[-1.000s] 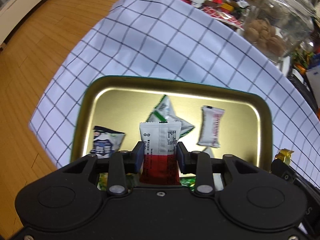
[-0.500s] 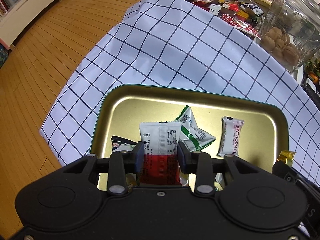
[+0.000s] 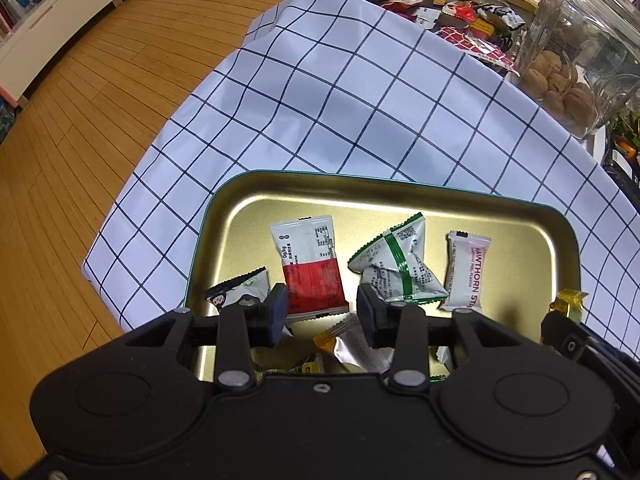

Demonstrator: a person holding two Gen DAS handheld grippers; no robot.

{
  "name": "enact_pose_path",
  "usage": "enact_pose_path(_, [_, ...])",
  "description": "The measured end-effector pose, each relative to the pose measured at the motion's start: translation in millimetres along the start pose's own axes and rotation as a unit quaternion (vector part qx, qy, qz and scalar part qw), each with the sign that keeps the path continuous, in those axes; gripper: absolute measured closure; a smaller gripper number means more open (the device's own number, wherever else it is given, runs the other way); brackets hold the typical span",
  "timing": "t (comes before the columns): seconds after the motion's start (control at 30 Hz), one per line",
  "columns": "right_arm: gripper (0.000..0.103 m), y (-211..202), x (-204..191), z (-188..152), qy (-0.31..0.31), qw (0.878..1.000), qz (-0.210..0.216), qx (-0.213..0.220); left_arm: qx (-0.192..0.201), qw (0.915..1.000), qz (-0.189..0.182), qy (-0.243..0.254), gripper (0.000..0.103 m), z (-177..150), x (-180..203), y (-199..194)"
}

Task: Organize snacks
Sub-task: 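Carry the red-white packet left and gold candy right over the gold tray, then open both grippers to drop the packet and gold candy into the tray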

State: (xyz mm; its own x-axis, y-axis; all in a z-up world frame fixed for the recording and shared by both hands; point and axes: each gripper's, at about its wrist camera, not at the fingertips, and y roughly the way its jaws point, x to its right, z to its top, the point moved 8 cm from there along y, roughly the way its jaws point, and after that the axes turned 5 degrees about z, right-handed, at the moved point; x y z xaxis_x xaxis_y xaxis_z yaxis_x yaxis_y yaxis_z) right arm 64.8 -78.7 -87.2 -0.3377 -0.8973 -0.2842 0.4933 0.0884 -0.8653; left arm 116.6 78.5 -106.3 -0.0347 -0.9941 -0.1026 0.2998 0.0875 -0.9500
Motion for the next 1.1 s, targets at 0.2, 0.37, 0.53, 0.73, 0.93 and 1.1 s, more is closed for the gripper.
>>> enact_pose_path(0.2, [0.084, 1, -3, 2, -0.003, 1.0, 0.0, 0.002, -0.002, 0.9999, -0.004, 0.01, 0.055, -3, 2, 0])
enact_pose_path(0.37, [0.084, 2, -6, 4, -0.006, 1.0, -0.001, 0.005, -0.004, 0.9999, -0.003, 0.013, 0.055, -4, 1, 2])
enact_pose_path(0.53, [0.084, 3, -9, 7, -0.014, 1.0, -0.01, 0.011, -0.005, 0.9998, 0.0, 0.017, 0.055, -5, -2, 3])
enact_pose_path(0.73, [0.084, 5, -13, 9, -0.018, 1.0, -0.013, 0.015, -0.006, 0.9998, -0.001, 0.017, 0.055, -6, -4, 3])
enact_pose_path(0.93, [0.082, 4, -18, 9, -0.025, 0.999, -0.011, 0.02, -0.007, 0.9999, -0.003, 0.013, 0.055, -6, -8, 3])
enact_pose_path(1.1, [0.055, 3, -19, 9, -0.037, 0.999, -0.014, 0.021, -0.009, 0.9999, -0.003, 0.012, 0.055, -6, -10, 2])
